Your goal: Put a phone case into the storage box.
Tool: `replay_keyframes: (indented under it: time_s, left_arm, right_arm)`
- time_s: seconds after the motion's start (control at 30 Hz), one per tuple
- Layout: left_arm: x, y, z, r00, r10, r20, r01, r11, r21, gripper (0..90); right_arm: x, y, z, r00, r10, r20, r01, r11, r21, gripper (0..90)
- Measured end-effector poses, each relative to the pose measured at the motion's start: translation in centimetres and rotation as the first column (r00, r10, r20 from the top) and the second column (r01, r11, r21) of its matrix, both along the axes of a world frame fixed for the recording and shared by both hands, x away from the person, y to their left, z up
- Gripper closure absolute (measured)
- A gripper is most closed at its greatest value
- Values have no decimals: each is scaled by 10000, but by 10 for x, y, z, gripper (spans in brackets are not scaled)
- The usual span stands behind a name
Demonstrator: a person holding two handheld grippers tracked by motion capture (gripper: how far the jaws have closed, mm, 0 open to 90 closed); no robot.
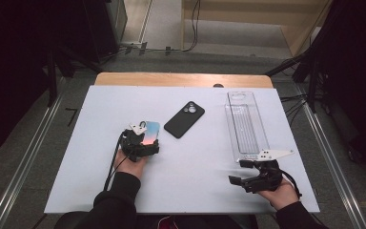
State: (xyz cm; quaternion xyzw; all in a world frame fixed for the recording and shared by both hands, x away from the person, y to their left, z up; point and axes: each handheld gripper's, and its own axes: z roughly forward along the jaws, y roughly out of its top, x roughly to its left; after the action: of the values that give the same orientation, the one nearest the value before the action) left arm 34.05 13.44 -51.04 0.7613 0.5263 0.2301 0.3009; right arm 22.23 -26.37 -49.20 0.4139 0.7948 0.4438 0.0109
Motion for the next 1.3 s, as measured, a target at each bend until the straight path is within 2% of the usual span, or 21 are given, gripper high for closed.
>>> replay_keyframes:
  time_s: [0.47, 0.53, 0.77, 0.83, 0.9, 1.03, 1.13, 1.27, 1.3]
  left_arm:
    - [0, 2, 4, 9999, 105, -28, -105, 9999, -5, 164]
    - [-2, 2, 10, 9998, 38, 214, -36, 9999, -98, 165]
    - [-5, 3, 24, 9990, -237, 375, 258, 9980, -580, 165]
    - [-7, 3, 31, 9984, -400, 408, 436, 9949, -906, 166]
    - [-7, 3, 33, 9982, -452, 394, 492, 9932, -1051, 165]
    - [-10, 5, 42, 9961, -845, 267, 878, 9826, -1638, 166]
    - [-11, 5, 44, 9949, -978, 248, 1007, 9789, -1779, 167]
    - [-12, 5, 48, 9920, -1228, 279, 1259, 9690, -2124, 167]
    - [-13, 4, 49, 9904, -1351, 291, 1381, 9632, -2307, 168]
  right_arm:
    - [0, 0, 0, 10000, 15, 3, -15, 10000, -1, 126]
    - [0, 0, 0, 10000, 8, 0, -8, 10000, 4, 126]
    - [0, 0, 0, 10000, 9, 5, -9, 10000, 4, 126]
    - [-1, 0, 0, 10000, -25, 24, 25, 10000, 17, 126]
    - [-1, 0, 1, 10000, -18, 29, 18, 10000, 30, 126]
    - [-1, 0, 1, 9999, -44, 94, 44, 10000, 30, 126]
    - [-1, 0, 1, 9999, -50, 107, 50, 10000, 0, 126]
    - [-1, 1, 2, 9999, -78, 99, 78, 10000, 3, 126]
    - [-1, 2, 2, 9999, -75, 122, 75, 10000, 12, 126]
